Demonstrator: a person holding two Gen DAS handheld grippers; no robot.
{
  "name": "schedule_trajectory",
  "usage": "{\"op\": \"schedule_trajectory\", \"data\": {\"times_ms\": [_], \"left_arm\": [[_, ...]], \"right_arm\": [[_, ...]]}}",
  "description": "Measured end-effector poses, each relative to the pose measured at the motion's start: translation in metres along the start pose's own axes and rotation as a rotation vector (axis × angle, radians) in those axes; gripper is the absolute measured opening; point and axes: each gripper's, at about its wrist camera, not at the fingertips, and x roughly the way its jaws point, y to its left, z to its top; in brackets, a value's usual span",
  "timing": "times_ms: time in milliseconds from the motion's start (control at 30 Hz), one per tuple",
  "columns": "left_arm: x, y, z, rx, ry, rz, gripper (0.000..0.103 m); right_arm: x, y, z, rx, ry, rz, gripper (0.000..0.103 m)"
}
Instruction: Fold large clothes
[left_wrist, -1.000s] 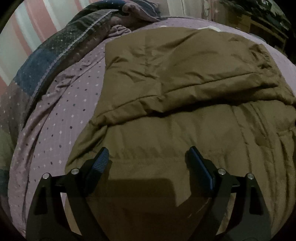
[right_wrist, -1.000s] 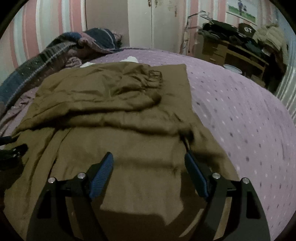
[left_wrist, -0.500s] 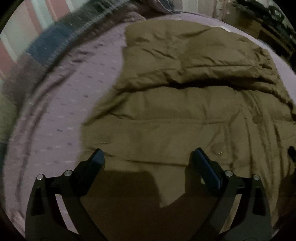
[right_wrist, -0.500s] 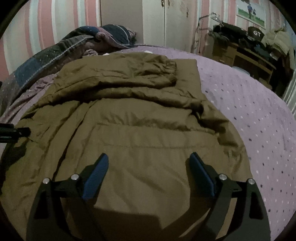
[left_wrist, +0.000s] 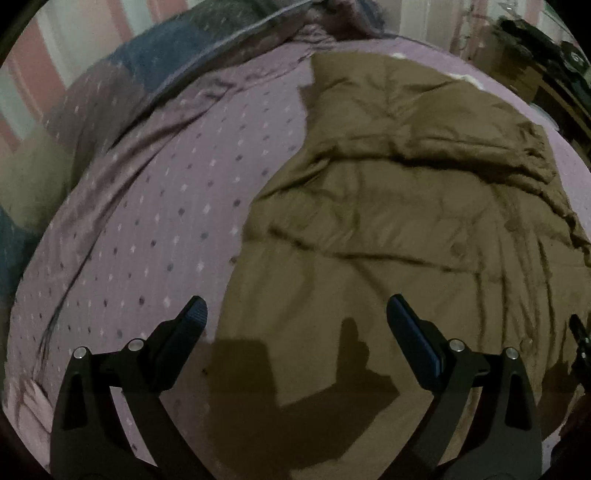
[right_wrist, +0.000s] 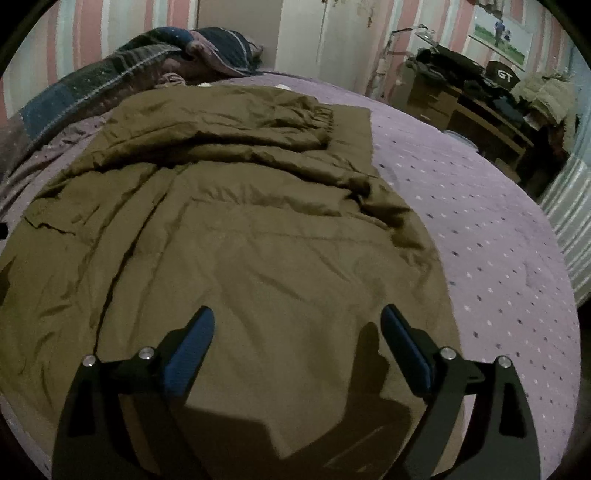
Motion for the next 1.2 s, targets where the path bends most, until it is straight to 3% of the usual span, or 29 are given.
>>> {"op": "schedule_trajectory", "data": {"times_ms": [100,233,367,500,633,767,867,967,1067,1200], "left_arm": [[0.0,0.019,-0.014,-0.013,0.06,-0.046,0.097],[-0.011,0.024,-0.03,0.037,0.045,-0.008,0.097],[-0.018,0.03,-0.045,0.063,0.082,-0.074,0.098],[-0.02,0.036,-0.052,0.057,0.093,-0.046,0.098],[-0.02,0.038,-0.058,0.066,0.113,-0.046,0.098],[-0.01,0.035,-0.068,0.096,0.143,-0.053,0.098],[0.007,0.042,-0.069,0.027,0.212,-0.118,0.094],[0.012,0.053,-0.068,-0.045,0.185,-0.176,0.091],[0.012,0.053,-0.068,-0.027,0.145,-0.141,0.095],[0.014,0.044,-0.072,0.07,0.115,-0.063,0.1]], "right_arm": [[-0.014,-0.005,-0.003,0.035,0.005,-0.021,0.092],[-0.03,-0.012,-0.005,0.077,0.019,-0.027,0.1],[-0.045,-0.023,-0.008,0.139,0.038,-0.012,0.1],[-0.042,-0.039,-0.017,0.219,0.092,0.018,0.1],[-0.041,-0.05,-0.026,0.244,0.12,-0.041,0.1],[-0.043,-0.059,-0.028,0.28,0.122,-0.03,0.1],[-0.048,-0.058,-0.024,0.274,0.092,-0.015,0.1],[-0.048,-0.057,-0.022,0.269,0.084,0.0,0.1],[-0.039,-0.058,-0.024,0.27,0.108,0.008,0.1],[-0.029,-0.063,-0.032,0.291,0.145,0.001,0.1]]}}
